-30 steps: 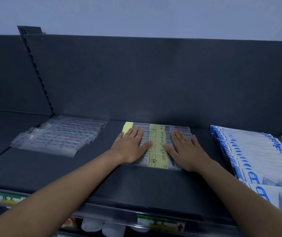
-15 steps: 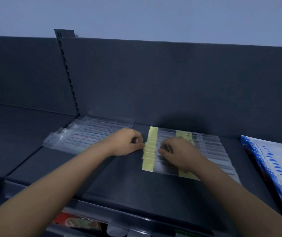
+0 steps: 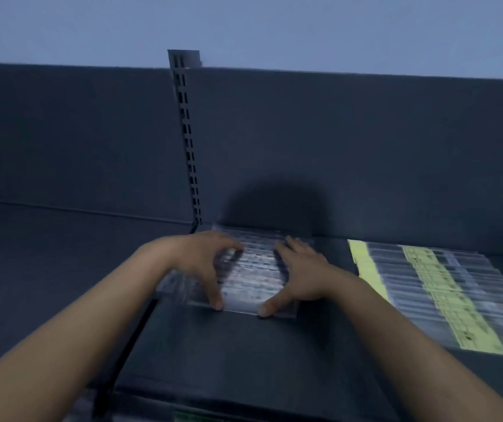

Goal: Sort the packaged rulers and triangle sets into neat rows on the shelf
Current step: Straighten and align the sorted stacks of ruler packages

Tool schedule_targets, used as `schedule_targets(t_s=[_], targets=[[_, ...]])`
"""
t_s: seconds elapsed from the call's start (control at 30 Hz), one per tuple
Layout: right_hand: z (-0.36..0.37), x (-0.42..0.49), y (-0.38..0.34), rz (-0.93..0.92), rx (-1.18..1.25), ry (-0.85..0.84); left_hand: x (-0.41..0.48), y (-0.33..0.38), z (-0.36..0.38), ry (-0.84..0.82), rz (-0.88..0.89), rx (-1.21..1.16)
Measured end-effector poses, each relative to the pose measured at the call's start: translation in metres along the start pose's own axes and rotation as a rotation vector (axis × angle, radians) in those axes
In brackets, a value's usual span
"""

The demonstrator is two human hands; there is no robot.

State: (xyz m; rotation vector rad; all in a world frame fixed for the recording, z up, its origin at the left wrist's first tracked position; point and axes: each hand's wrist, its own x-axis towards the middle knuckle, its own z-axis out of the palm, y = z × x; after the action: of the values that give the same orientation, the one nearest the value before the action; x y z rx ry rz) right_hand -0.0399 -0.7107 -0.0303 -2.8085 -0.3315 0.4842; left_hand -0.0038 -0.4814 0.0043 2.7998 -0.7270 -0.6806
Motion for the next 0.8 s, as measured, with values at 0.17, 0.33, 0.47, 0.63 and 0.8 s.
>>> schedule_targets(t_s=[0.17, 0.33, 0.47, 0.63, 0.8], targets=[[-0.013, 0.013, 0.007, 0.197, 0.117, -0.014, 0.026, -0.015, -0.004, 0.139, 0.092, -0.036], [-0.019, 0.019, 0.004, 0.288, 0.106, -0.046, 0.045, -0.022, -0.010, 0.125, 0.082, -0.064], [-0.019, 0.023, 0.003, 0.280, 0.043, 0.081, 0.052, -0.030, -0.010, 0.022, 0.045, -0.114], [-0.017, 0.022, 0.008, 0.233, 0.083, 0.204, 0.054, -0.033, -0.006, 0.095, 0.074, -0.122], [-0.019, 0.024, 0.007, 0.192, 0.062, 0.152, 0.057, -0.032, -0.009, 0.115, 0.087, -0.065]])
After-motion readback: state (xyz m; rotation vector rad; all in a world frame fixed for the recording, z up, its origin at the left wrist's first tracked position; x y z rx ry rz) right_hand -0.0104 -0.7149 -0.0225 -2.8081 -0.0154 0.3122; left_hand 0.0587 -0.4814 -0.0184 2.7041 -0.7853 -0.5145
